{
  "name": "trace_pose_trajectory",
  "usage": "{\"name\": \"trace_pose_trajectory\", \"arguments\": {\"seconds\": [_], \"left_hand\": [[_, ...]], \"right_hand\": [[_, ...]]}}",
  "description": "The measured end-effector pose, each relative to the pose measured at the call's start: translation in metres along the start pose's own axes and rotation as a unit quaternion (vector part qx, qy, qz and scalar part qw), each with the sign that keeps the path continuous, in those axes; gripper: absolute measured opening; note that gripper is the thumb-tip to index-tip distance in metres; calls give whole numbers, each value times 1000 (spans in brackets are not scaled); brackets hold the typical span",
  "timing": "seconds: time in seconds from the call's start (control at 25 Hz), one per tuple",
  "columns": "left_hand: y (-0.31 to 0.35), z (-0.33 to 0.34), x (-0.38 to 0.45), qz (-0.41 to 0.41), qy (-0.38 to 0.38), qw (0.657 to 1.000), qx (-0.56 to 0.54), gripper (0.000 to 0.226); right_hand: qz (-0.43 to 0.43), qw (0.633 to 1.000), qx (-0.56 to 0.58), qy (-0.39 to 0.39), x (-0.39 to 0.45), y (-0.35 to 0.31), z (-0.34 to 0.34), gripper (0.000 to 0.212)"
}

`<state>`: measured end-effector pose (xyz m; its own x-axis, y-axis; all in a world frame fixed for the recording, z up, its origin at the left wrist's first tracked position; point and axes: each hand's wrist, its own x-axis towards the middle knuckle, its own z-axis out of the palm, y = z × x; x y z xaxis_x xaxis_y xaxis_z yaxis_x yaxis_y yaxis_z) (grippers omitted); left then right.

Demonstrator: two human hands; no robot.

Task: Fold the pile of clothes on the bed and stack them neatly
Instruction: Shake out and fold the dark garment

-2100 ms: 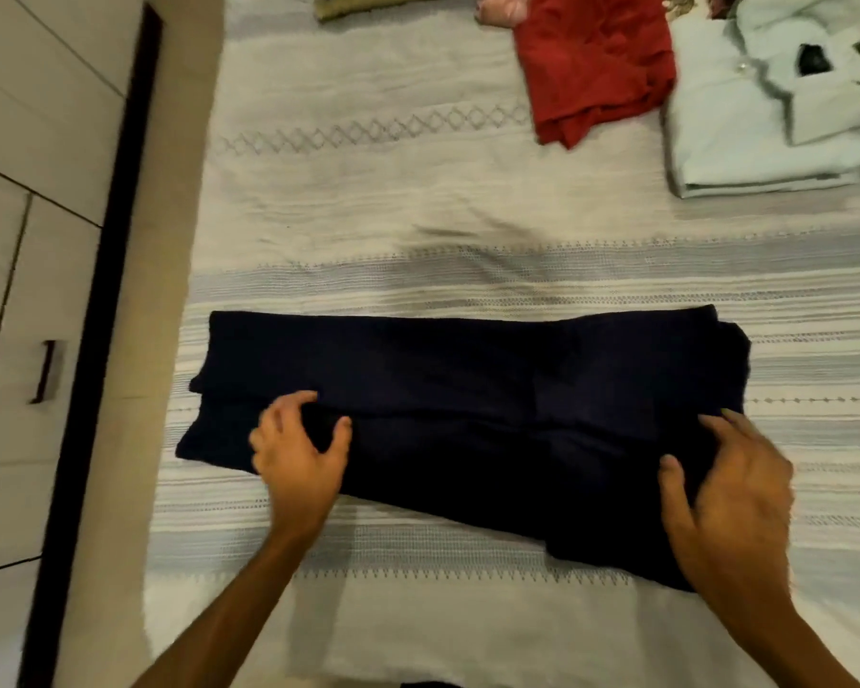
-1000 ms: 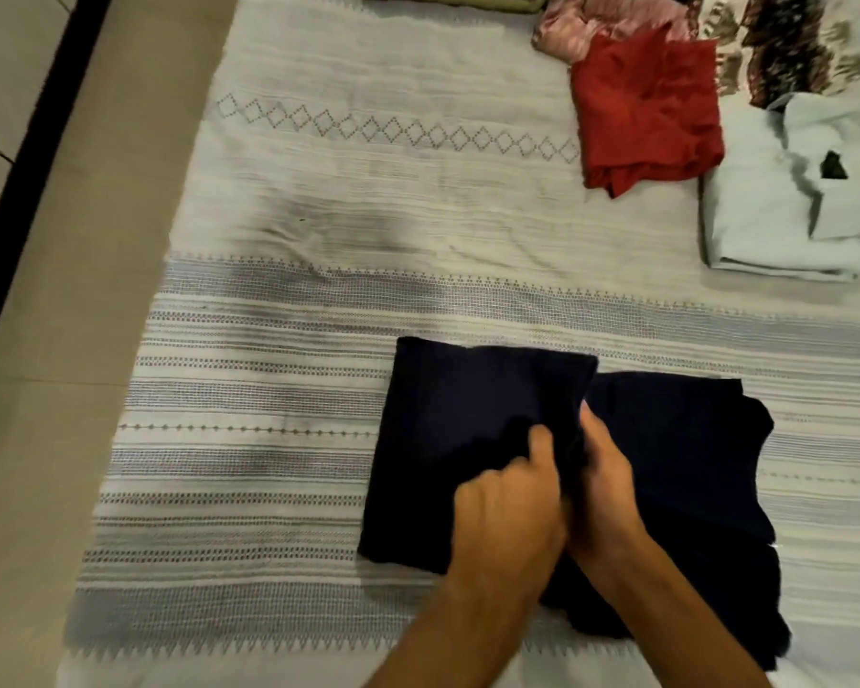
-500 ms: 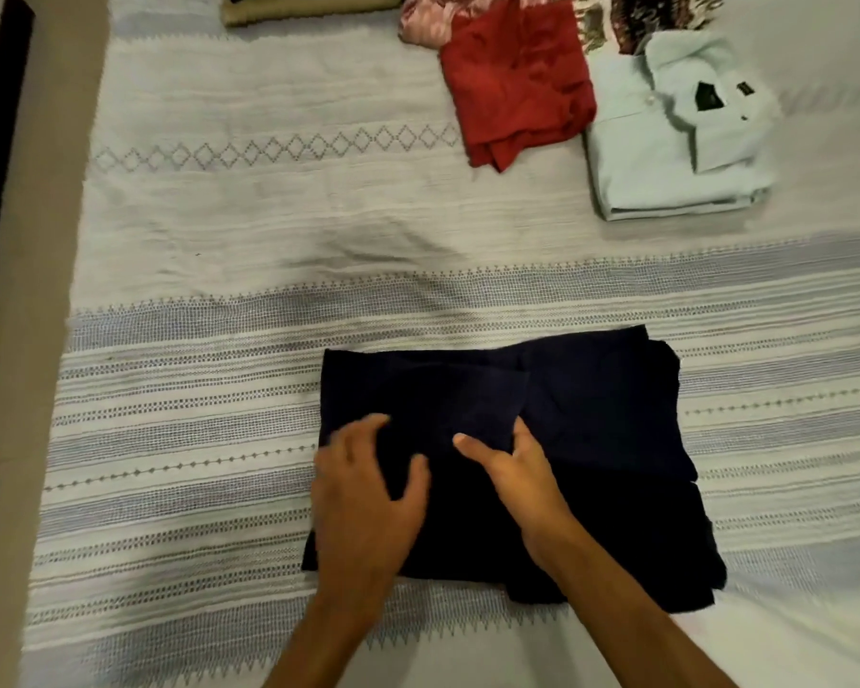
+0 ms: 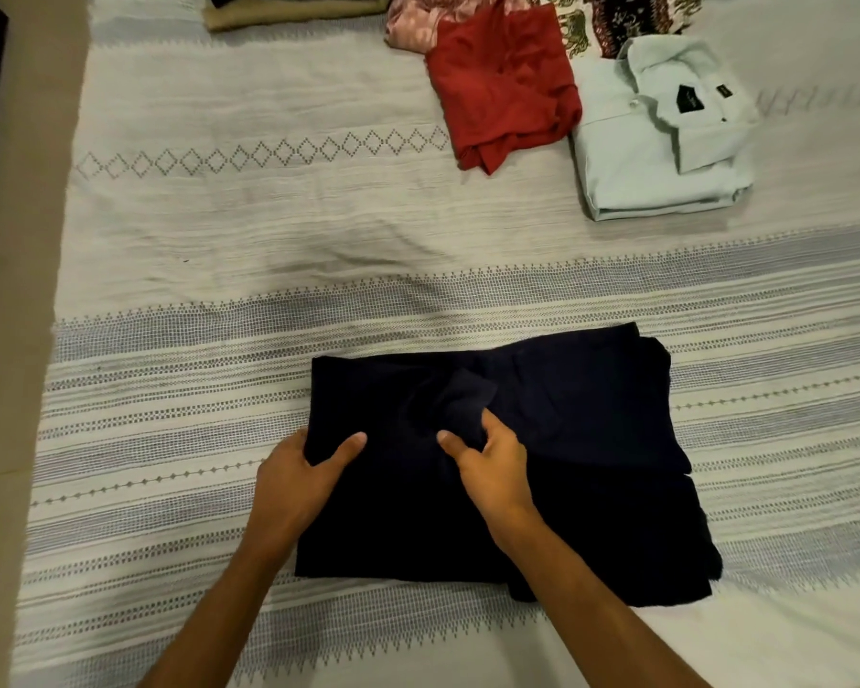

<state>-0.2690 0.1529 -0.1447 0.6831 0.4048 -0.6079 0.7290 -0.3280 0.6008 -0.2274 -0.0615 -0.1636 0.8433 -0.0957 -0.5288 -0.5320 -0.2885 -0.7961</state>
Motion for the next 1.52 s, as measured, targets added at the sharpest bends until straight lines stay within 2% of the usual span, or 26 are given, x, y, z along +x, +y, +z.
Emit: {"name": "trace_pose_trajectory", "arguments": {"seconds": [0.08,0.16,0.24,0.32,0.44,0.52,0.56,0.6,0.68,0.72,0.8,0.84,0.88,0.92,0.96,1.04,1.08,1.12,1.2,1.28,1.36,1.44,1.52], "left_hand": [[0,3,-1,30,32,999,10,41],[-5,1,-5,22,40,997,-64,35],[-10,0,-13,14,42,993,-110,31],[-11,2,-22,9,45,992,-119,35],[0,-2,-24,-24,32,992,-122,38],[12,-9,-27,-34,0,993,-110,48],[21,-12,-32,-37,-7,993,-109,52],[31,-12,-39,-31,-4,994,-108,54],[61,-6,-63,10,19,996,-85,47],[79,-1,-77,39,33,996,-70,43],[116,20,-105,105,46,992,-57,36],[134,37,-119,135,43,988,-55,35],[148,57,-130,157,28,986,-48,36],[159,81,-139,180,5,983,-33,38],[170,106,-148,208,-22,978,-11,43],[185,152,-160,231,-123,964,41,60],[181,171,-157,217,-157,960,75,67],[173,187,-150,202,-144,963,109,72],[137,200,-118,161,-51,975,145,76],[104,196,-89,72,-23,993,91,83],[83,188,-73,19,-53,998,-4,84],[86,179,-72,-14,-105,991,-82,70],[94,172,-69,-36,-126,984,-118,60]], "right_hand": [[-122,988,-58,74,-4,2,-2,6],[-206,971,-94,75,-6,1,-2,15],[-211,967,-138,42,-1,9,-4,20],[-156,974,-161,31,4,12,-5,22],[-98,973,-199,68,-2,3,0,56],[-153,919,-337,135,-14,2,-1,72],[-198,888,-391,142,-22,4,-2,68],[-217,890,-390,92,-29,4,-5,59],[-203,935,-288,-29,-42,8,-17,47],[-194,947,-247,-61,-48,10,-25,46],[-173,966,-184,-51,-52,17,-48,46],[-124,985,-110,-46,-49,22,-62,46],[-40,997,20,-62,-47,20,-77,46],[39,983,164,-66,-42,18,-94,51],[98,954,279,-48,-38,16,-119,57],[129,911,392,5,-29,12,-175,58],[134,905,403,14,-26,9,-202,60],[147,907,394,1,-23,7,-228,62],[153,937,311,-49,-14,16,-261,54],[121,979,157,-51,1,32,-269,30],[57,996,60,-28,13,39,-263,28],[4,996,84,-33,19,30,-255,29],[-30,992,123,-19,24,26,-250,28]]}}
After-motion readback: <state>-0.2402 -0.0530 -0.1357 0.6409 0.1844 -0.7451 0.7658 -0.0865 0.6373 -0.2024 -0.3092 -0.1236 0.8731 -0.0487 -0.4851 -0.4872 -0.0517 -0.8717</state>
